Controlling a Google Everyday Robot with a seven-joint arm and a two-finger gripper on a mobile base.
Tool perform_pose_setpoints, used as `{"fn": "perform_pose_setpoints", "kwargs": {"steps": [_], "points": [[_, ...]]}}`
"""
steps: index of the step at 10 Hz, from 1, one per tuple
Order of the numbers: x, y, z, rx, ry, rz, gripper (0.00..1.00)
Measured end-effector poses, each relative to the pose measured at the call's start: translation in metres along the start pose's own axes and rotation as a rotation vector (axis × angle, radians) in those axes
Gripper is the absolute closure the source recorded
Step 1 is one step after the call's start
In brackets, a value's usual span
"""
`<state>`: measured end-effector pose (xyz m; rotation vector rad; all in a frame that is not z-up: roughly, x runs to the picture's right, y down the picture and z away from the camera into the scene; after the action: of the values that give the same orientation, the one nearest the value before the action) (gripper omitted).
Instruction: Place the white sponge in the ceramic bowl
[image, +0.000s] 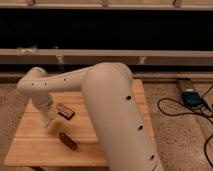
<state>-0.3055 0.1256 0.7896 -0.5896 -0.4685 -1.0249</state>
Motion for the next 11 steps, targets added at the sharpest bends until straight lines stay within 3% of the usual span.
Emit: {"fn": "perform_pose_setpoints", "kwargs": {"steps": [5,8,11], "points": [[0.131,0.008,-0.017,0.023,0.010,0.098,1.00],[0.186,0.019,-0.024,0.042,0.010,0.174,1.00],[0.229,0.047,-0.034,0.046,0.013,0.258,1.00]]}}
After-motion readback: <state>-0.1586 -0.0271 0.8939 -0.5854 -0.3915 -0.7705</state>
